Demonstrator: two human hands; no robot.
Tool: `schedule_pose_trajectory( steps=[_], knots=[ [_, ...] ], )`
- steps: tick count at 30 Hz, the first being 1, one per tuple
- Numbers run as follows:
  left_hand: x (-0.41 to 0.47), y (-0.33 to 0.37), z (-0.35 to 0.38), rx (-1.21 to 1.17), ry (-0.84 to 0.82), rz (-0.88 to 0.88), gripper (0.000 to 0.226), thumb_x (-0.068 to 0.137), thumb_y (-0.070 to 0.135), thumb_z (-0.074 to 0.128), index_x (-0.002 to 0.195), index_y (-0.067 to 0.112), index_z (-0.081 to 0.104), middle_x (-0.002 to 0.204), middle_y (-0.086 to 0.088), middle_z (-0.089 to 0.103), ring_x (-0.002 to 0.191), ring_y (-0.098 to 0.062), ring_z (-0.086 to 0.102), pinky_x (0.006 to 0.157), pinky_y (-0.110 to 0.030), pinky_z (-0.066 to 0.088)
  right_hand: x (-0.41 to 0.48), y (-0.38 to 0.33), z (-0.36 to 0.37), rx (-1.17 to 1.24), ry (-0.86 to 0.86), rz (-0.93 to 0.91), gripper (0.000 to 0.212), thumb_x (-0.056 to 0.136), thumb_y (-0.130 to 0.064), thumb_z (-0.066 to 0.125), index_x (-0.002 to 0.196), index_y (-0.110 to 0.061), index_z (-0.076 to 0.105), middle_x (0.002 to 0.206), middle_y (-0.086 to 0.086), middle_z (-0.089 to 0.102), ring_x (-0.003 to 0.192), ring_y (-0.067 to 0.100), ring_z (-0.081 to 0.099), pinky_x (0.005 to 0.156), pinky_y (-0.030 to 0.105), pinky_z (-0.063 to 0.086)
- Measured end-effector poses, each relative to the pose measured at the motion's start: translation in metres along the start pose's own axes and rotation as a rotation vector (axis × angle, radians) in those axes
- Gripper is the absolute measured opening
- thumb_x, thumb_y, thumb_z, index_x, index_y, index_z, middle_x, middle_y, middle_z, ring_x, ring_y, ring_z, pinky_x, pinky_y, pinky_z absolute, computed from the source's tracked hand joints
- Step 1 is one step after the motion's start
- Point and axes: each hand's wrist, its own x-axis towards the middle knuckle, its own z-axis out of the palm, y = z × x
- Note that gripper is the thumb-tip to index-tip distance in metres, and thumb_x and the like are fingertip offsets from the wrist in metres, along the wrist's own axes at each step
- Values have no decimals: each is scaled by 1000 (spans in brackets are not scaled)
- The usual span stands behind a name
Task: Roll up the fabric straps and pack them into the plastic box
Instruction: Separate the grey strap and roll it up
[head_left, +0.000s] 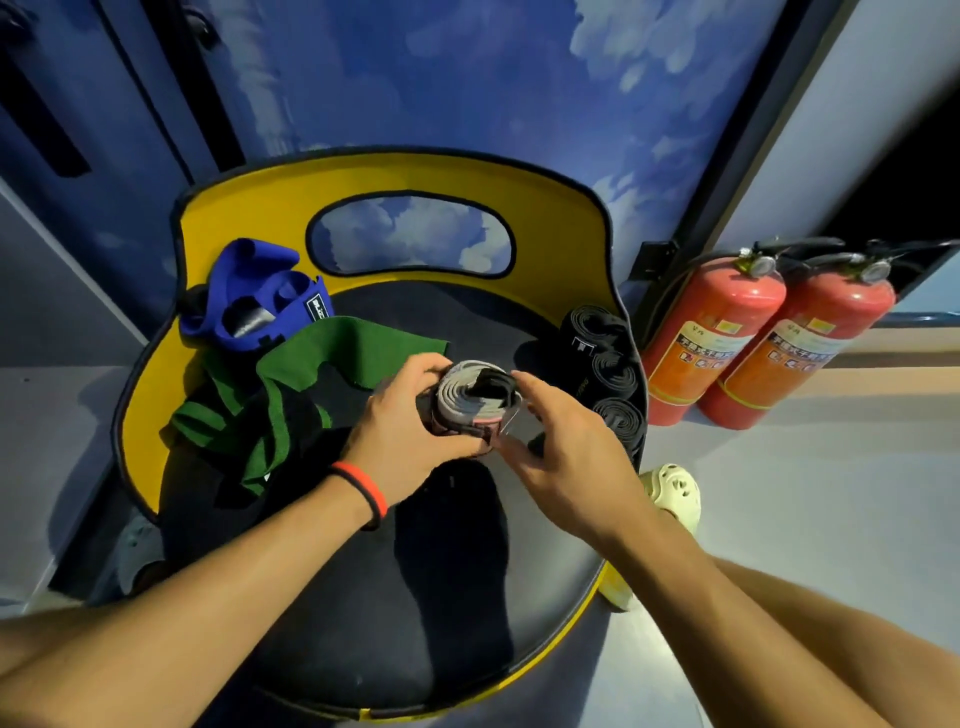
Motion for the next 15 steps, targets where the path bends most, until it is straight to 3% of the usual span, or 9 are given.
schedule_pose_trajectory(
  steps=[2, 4, 8, 15],
  knots=[
    [21, 9, 4, -28, 22, -28, 73, 58, 27, 96, 117, 30, 53, 106, 16, 67, 103, -6, 64, 81, -8, 46, 15, -1, -17, -105, 5, -41, 54, 93, -37, 66, 142, -21, 51, 139, -1, 59, 122, 22, 57, 96, 36, 49],
    [44, 13, 10, -32, 52, -43, 72, 59, 21, 96, 115, 28, 51, 102, 18, 63, 100, -8, 62, 75, -3, 42, 35, 1, -30, -227, -11, -66, 45, 92, -36, 65, 131, -16, 57, 131, 4, 63, 117, 28, 59, 93, 43, 51],
    [90, 10, 34, 25, 114, -68, 76, 57, 25, 98, 115, 25, 48, 111, 4, 67, 104, -20, 64, 89, -37, 52, 67, 16, -38, -453, -64, -1, 45, 94, -40, 59, 130, -14, 57, 134, 7, 60, 122, 29, 55, 101, 45, 46],
    [162, 8, 81, 79, 102, -83, 74, 57, 28, 97, 106, 29, 41, 107, 4, 70, 99, -22, 66, 83, -42, 55, 91, 50, -33, -595, -143, 53, 61, 96, -49, 54, 147, -16, 46, 155, 10, 41, 144, 29, 36, 120, 42, 30]
  ],
)
